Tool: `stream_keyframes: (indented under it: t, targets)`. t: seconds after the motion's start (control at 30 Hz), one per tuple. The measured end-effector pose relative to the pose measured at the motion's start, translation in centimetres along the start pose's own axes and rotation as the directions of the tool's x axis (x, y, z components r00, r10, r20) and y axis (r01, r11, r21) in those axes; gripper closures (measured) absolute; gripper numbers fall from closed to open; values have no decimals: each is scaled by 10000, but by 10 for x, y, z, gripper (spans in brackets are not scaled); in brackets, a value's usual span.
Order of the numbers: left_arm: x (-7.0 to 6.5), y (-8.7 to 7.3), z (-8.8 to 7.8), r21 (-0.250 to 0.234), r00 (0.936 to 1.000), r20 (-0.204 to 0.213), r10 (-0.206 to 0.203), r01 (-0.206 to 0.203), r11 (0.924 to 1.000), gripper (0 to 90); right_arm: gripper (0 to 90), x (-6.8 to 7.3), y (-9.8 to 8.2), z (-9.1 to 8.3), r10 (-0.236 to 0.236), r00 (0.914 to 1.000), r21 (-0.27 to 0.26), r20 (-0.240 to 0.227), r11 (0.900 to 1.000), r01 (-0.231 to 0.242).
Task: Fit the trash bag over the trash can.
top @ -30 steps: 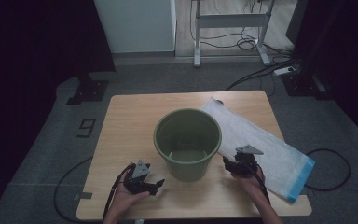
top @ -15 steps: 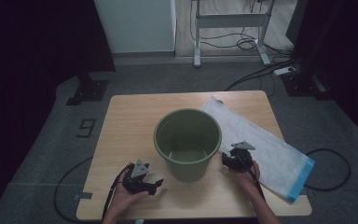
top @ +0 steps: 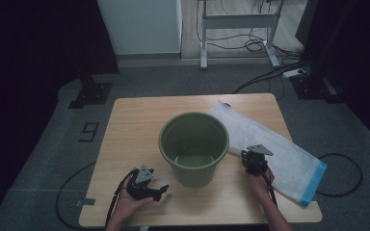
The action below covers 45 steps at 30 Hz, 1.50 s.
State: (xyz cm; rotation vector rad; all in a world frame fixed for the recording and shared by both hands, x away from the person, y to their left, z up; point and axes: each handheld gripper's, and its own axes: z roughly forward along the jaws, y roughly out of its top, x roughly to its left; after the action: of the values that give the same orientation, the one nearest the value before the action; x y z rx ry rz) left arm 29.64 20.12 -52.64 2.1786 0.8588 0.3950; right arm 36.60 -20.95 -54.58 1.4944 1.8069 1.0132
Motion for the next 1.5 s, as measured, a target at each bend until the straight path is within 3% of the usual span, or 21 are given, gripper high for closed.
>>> stream_keyframes:
  t: [0.07, 0.17, 0.2, 0.23, 0.27, 0.3, 0.33, 0.37, 0.43, 0.5, 0.53, 0.57, 0.6, 0.7, 0.73, 0.77, 0.8, 0.83, 1.1, 1.3, 1.5]
  targets:
    - [0, 0, 0, 12, 10000, -15, -27, 27, 10000, 142, 894, -2, 2, -4, 105, 9999, -253, -31, 9996, -106]
    - [-1, 0, 0, 24, 10000, -12, 13, -13, 10000, 142, 894, -4, 12, -24, 424, 9988, -1428, -230, 9887, -452]
    - [-1, 0, 0, 24, 10000, -12, 13, -13, 10000, 142, 894, -4, 12, -24, 424, 9988, -1428, -230, 9887, -452]
    - [-1, 0, 0, -1, 10000, -22, -6, 6, 10000, 142, 894, -5, 17, -36, 587, 9975, -2191, -382, 9735, -657]
    - [-1, 0, 0, -6, 10000, -31, -4, 4, 10000, 142, 894, -5, 17, -36, 587, 9975, -2191, -382, 9735, -657]
    - [-1, 0, 0, -32, 10000, -34, -44, 44, 10000, 142, 894, -7, 24, -50, 838, 9939, -2920, -722, 9510, -1014]
    - [-1, 0, 0, -32, 10000, -34, -44, 44, 10000, 142, 894, -7, 24, -50, 838, 9939, -2920, -722, 9510, -1014]
    - [-1, 0, 0, -40, 10000, -17, -62, 62, 10000, 142, 894, -7, 27, -56, 919, 9925, -3171, -805, 9416, -1129]
    - [-1, 0, 0, -23, 10000, -12, -38, 38, 10000, 142, 894, -6, 35, -68, 989, 9891, -3673, -1090, 9206, -1326]
    - [-1, 1, 0, -33, 10000, -14, -42, 42, 10000, 142, 894, -6, 48, -86, 1129, 9826, -4264, -1476, 8892, -1662]
    - [-1, 1, 0, -33, 10000, -14, -42, 42, 10000, 142, 894, -6, 48, -86, 1129, 9826, -4264, -1476, 8892, -1662]
    - [-1, 1, 0, -44, 10000, -12, -50, 50, 10000, 142, 894, -5, 57, -97, 1128, 9795, -4582, -1666, 8708, -1782]
    - [-1, 1, 0, -44, 10000, -12, -50, 50, 10000, 141, 894, -5, 57, -97, 1128, 9795, -4582, -1666, 8708, -1782]
    - [-2, 1, 0, -45, 10000, -16, -56, 56, 10000, 142, 894, -3, 71, -116, 940, 9775, -5028, -1890, 8458, -1785]
    - [-2, 1, 0, -35, 10000, -19, -41, 41, 10000, 142, 894, -3, 71, -116, 940, 9775, -5028, -1890, 8458, -1785]
    - [-2, 1, 0, -65, 10000, -12, -63, 63, 10000, 142, 894, -3, 77, -125, 882, 9769, -5217, -1948, 8340, -1794]
    - [-2, 1, 0, -65, 10000, -12, -63, 63, 10000, 142, 894, -3, 77, -125, 882, 9769, -5217, -1948, 8340, -1794]
    - [-2, 1, 1, -68, 10000, -9, -77, 77, 9999, 142, 894, -3, 83, -132, 829, 9768, -5383, -1974, 8236, -1787]
    - [-2, 1, 1, -65, 9999, 15, -100, 100, 9999, 141, 894, -5, 104, -157, 601, 9782, -5802, -1990, 7972, -1670]
    - [-3, 1, 2, -36, 10000, 47, -69, 69, 10000, 142, 894, -4, 115, -170, 499, 9739, -6203, -2215, 7634, -1802]
    - [-3, 1, 2, -37, 10000, 52, -74, 74, 10000, 142, 894, 0, 125, -180, 394, 9696, -6415, -2415, 7432, -1900]
